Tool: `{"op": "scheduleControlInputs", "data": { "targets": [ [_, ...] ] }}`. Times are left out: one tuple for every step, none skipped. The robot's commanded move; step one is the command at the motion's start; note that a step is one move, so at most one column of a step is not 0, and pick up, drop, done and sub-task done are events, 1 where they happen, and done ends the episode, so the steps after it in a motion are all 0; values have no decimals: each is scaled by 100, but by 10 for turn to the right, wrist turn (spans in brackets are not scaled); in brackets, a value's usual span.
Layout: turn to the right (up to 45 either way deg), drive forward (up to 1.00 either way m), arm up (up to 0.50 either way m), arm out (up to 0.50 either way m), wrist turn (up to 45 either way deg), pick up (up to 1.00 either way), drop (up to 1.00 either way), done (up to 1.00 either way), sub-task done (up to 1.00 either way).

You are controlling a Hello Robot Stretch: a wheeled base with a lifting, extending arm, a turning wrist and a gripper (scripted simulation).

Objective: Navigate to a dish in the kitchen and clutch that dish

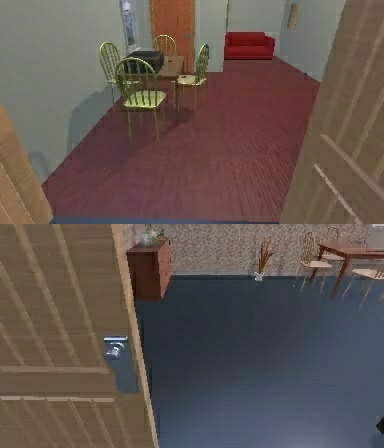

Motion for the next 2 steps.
{"op": "scheduleControlInputs", "data": {
  "targets": [
    [0,100,0,0,0,0,0,0,0],
    [0,50,0,0,0,0,0,0,0]
  ]
}}
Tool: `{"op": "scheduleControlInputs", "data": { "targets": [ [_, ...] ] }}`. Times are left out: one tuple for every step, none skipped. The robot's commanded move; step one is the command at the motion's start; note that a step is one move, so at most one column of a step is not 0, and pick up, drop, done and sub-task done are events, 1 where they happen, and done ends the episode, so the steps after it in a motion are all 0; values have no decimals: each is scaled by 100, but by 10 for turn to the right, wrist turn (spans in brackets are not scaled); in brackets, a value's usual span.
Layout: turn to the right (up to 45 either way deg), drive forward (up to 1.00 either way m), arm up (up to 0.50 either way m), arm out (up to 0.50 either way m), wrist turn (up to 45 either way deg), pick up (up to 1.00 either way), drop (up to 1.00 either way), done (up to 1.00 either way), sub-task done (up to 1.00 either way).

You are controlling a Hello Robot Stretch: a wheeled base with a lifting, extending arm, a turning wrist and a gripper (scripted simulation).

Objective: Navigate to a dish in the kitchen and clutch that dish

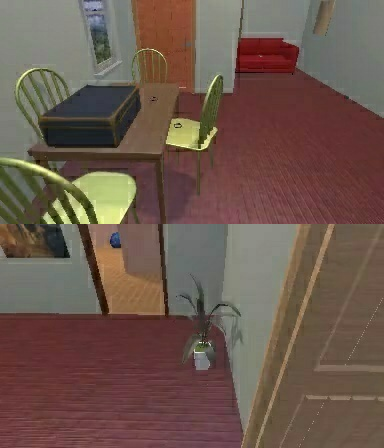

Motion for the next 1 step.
{"op": "scheduleControlInputs", "data": {
  "targets": [
    [450,0,0,0,0,0,0,0,0]
  ]
}}
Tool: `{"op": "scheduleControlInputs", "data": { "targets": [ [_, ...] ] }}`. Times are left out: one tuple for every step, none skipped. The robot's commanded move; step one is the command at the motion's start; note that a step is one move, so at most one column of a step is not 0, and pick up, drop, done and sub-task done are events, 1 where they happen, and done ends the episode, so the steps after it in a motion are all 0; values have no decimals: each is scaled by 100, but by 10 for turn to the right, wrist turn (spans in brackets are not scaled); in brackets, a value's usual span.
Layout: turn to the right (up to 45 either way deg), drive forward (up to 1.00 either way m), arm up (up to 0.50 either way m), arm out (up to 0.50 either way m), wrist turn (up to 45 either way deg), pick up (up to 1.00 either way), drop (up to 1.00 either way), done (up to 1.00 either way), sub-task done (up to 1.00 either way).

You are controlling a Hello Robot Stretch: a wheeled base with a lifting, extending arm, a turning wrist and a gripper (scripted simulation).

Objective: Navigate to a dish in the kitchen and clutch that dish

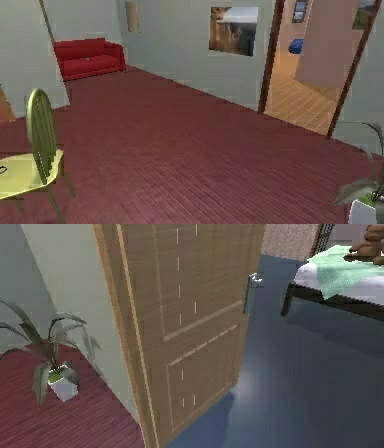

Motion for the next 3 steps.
{"op": "scheduleControlInputs", "data": {
  "targets": [
    [300,0,0,0,0,0,0,0,0],
    [0,40,0,0,0,0,0,0,0],
    [-60,0,0,0,0,0,0,0,0]
  ]
}}
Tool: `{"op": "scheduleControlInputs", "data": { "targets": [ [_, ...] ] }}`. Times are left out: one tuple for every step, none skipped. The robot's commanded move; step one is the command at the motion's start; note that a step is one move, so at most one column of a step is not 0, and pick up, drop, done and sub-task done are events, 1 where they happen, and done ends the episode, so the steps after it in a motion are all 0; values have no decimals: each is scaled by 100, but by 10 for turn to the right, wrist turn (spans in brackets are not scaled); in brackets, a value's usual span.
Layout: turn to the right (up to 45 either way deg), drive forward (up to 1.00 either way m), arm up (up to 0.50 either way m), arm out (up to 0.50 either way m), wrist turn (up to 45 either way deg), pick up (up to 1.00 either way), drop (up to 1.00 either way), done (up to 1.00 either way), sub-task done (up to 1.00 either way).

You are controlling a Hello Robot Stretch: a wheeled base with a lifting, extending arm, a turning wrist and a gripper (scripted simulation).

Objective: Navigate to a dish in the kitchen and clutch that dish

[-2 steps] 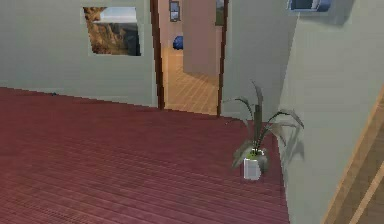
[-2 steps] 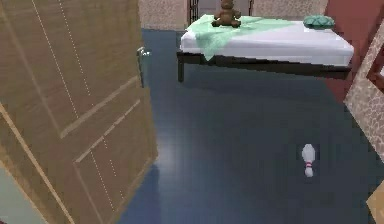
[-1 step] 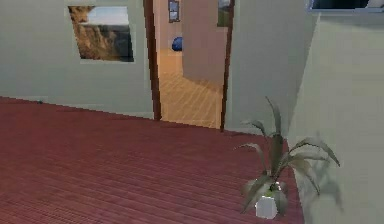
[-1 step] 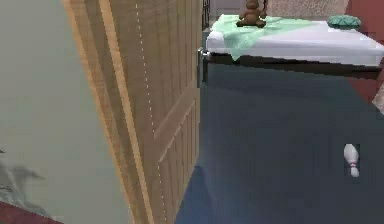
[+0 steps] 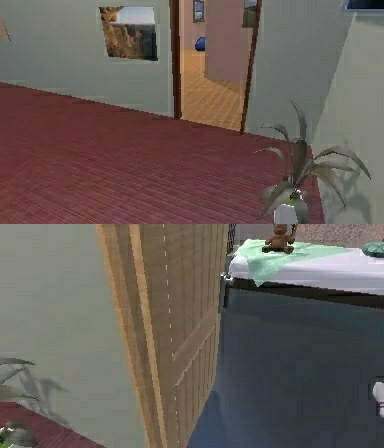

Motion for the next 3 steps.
{"op": "scheduleControlInputs", "data": {
  "targets": [
    [0,100,0,0,0,0,0,0,0],
    [-30,0,0,0,0,0,0,0,0],
    [0,10,0,0,0,0,0,0,0]
  ]
}}
